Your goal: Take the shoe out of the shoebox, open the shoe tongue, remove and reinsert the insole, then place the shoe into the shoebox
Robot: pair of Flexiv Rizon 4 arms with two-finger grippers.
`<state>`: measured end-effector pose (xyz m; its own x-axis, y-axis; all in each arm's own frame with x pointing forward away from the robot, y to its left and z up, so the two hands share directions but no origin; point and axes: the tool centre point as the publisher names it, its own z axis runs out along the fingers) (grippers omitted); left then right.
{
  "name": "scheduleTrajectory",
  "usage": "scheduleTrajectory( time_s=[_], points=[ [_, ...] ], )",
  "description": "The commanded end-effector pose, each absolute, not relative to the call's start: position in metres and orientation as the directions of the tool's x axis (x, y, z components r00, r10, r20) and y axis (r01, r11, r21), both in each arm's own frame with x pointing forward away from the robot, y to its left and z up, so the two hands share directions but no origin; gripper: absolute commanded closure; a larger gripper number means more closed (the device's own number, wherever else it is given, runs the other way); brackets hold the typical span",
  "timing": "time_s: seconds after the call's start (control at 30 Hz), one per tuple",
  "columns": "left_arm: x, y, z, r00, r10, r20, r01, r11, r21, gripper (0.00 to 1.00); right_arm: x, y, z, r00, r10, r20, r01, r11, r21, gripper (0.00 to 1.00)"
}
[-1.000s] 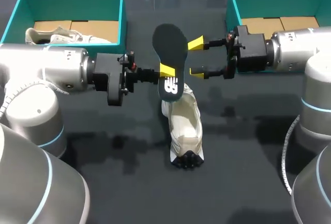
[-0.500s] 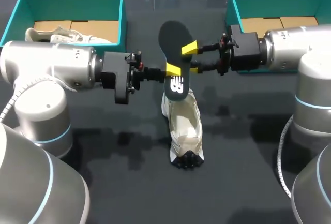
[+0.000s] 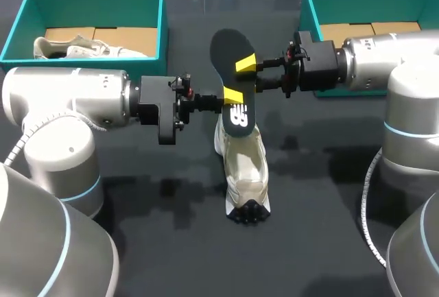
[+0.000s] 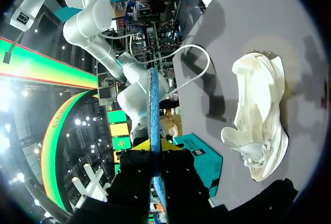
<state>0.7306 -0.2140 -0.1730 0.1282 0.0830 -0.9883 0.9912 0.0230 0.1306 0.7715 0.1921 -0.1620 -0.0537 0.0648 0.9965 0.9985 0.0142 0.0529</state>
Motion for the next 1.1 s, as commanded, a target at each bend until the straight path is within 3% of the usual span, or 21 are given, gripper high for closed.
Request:
scheduleTrajectory(
  time_s=[0.03,0.17,0.6,0.77,0.93,1.1],
  points=[
    [0.726,-0.216,-0.173,0.131,0.082,-0.988,0.99,0.043,0.135,1.0,0.773,0.195,-0.165,-0.052,0.06,0.997,0.999,0.018,0.051,0.65],
    [0.727,-0.216,-0.172,0.131,0.078,-0.988,0.989,0.056,0.136,1.0,0.773,0.195,-0.166,-0.049,0.057,0.997,0.999,0.017,0.048,0.71],
    [0.732,-0.213,-0.171,0.139,0.08,-0.987,0.987,0.075,0.145,1.0,0.768,0.191,-0.165,-0.046,0.052,0.998,0.999,0.001,0.046,0.7],
    [0.734,-0.211,-0.171,0.141,0.086,-0.986,0.986,0.08,0.148,1.0,0.768,0.191,-0.166,-0.041,0.049,0.998,0.999,0.003,0.041,0.8],
    [0.736,-0.211,-0.172,0.143,0.09,-0.986,0.986,0.078,0.15,1.0,0.769,0.192,-0.167,-0.039,0.047,0.998,0.999,0.009,0.038,1.0],
    [0.736,-0.214,-0.175,0.143,0.1,-0.985,0.986,0.067,0.15,1.0,0.77,0.192,-0.167,-0.039,0.046,0.998,0.999,0.013,0.039,1.0]
  ],
)
